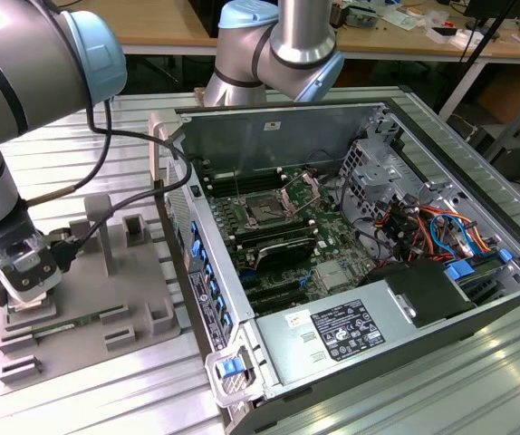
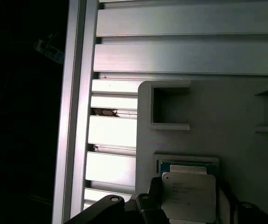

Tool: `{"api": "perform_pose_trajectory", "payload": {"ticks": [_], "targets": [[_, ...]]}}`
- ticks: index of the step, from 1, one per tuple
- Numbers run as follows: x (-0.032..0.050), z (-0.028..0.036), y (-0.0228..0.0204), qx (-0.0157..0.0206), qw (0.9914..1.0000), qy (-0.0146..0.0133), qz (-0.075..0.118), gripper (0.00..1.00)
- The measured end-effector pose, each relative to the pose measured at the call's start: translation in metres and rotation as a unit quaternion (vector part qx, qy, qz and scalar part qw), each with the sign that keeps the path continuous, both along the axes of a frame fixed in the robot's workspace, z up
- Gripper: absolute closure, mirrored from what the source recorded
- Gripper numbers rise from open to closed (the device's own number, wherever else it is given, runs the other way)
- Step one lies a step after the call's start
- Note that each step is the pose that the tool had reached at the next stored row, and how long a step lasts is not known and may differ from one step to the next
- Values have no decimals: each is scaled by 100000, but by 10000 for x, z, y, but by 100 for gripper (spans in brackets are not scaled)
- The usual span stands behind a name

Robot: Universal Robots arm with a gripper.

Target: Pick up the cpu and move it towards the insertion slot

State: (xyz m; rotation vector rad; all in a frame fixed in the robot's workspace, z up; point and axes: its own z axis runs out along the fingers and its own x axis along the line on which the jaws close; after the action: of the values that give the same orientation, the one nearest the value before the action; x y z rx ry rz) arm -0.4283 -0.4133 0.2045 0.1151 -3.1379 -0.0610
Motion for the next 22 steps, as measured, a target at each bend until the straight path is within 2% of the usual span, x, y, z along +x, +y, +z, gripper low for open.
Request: {"api": "perform_pose_trajectory", "payload": {"ticks": [4,22], "targets": [[0,46,0,12,100000,-1,-3,45],[0,151,0,72,100000,1,0,45]]}}
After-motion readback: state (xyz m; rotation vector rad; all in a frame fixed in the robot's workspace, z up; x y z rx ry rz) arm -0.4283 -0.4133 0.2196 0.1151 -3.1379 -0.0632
